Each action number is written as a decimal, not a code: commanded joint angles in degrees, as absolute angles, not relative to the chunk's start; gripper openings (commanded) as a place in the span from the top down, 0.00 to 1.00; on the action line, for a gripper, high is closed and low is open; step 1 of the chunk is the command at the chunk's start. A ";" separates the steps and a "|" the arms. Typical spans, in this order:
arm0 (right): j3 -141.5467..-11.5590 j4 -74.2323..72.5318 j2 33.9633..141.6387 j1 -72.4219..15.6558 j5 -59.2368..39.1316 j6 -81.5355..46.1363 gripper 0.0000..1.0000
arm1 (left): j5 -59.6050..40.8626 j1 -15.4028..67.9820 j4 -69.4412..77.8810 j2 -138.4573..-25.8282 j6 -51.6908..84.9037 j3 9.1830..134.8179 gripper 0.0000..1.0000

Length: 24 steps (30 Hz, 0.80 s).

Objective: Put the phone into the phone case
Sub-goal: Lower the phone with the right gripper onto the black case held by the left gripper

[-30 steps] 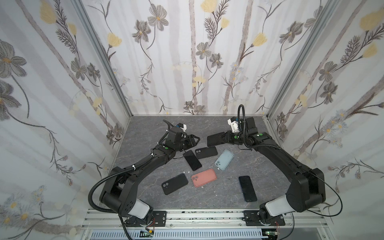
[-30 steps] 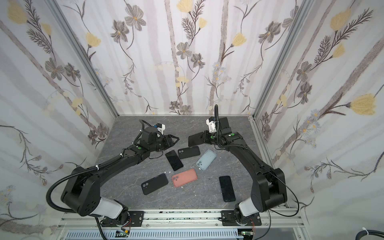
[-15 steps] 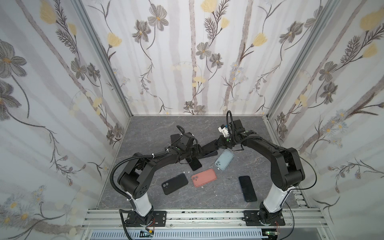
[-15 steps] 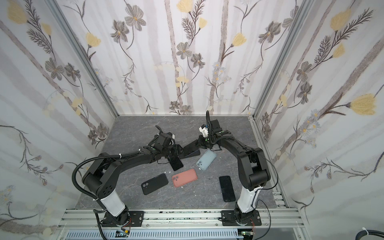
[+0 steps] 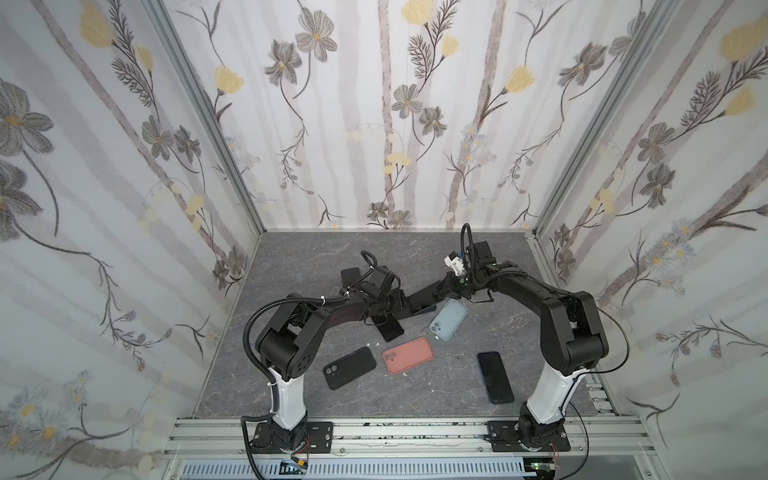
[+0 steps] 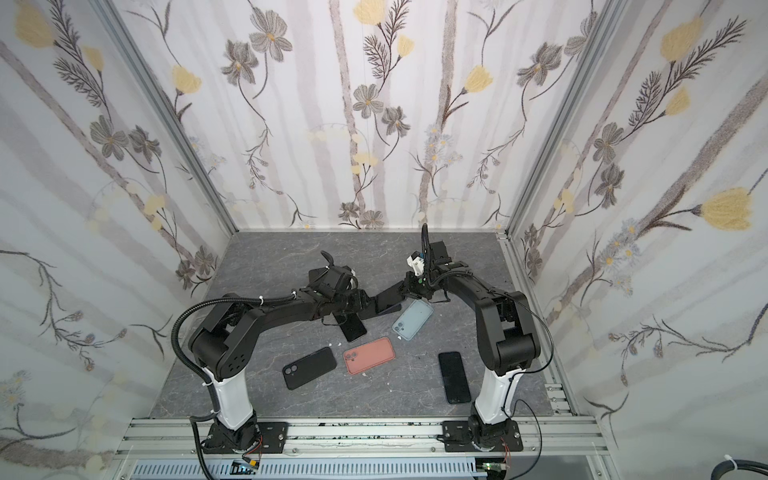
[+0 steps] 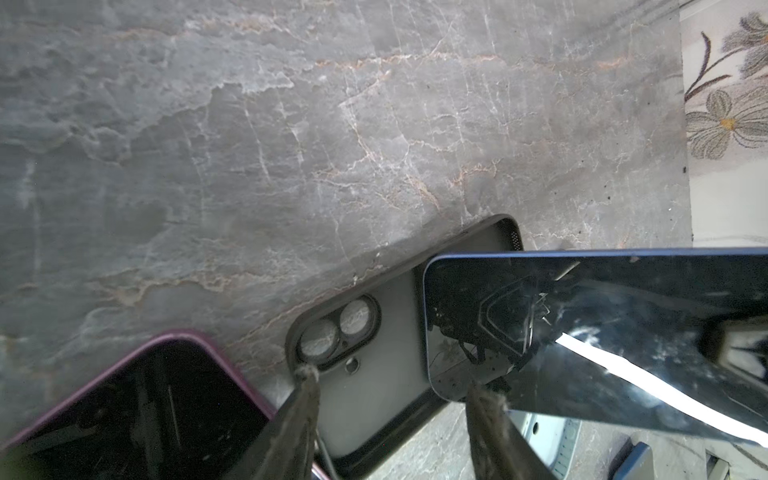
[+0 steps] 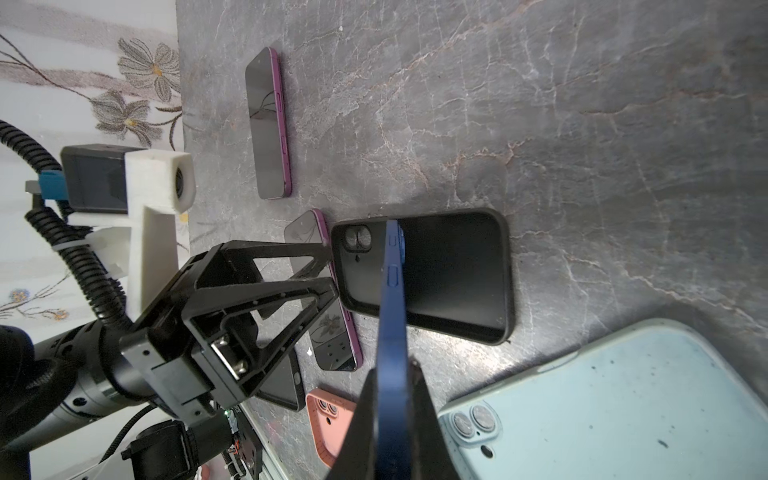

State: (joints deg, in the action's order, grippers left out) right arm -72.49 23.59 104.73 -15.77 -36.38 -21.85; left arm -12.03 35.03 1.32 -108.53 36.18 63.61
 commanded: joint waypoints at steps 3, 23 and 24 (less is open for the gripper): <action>-71.51 24.18 103.17 -14.86 -35.51 -21.34 1.00 | -11.67 35.24 0.01 -110.02 34.84 65.45 0.44; -67.97 21.23 100.43 -12.13 -32.17 -24.08 1.00 | -8.17 35.52 -2.50 -108.43 32.47 64.56 0.49; -67.90 21.05 100.38 -12.13 -32.24 -24.20 1.00 | -8.22 35.55 -2.66 -108.75 32.46 64.68 0.49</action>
